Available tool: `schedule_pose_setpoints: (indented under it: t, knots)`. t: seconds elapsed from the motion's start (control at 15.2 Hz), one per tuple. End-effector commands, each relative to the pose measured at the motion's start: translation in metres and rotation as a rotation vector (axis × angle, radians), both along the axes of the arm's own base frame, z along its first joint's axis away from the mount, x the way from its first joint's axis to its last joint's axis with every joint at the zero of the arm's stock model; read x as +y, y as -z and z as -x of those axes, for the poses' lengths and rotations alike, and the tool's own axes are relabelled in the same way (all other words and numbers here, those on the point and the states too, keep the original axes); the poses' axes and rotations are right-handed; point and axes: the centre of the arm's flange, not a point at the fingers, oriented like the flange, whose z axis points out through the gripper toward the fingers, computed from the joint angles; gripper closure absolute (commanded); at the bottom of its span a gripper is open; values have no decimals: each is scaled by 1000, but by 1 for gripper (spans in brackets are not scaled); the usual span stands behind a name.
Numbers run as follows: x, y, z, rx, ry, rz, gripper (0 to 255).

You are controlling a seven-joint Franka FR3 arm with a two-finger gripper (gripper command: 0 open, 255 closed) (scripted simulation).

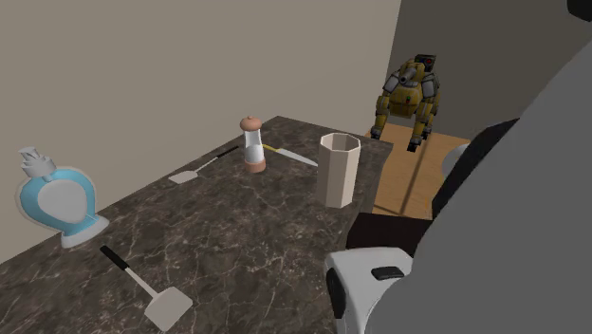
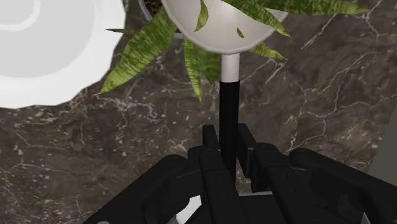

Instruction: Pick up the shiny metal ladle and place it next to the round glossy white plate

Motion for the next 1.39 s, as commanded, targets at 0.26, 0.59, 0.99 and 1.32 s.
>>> schedule_pose_setpoints:
  t: [0.26, 0.59, 0.99, 1.32]
  knots:
    - [63, 1, 44, 0, 3, -1, 255]
    - [107, 6, 75, 0, 3, -1, 255]
    - [107, 38, 75, 0, 3, -1, 255]
    - [107, 64, 75, 0, 3, -1, 255]
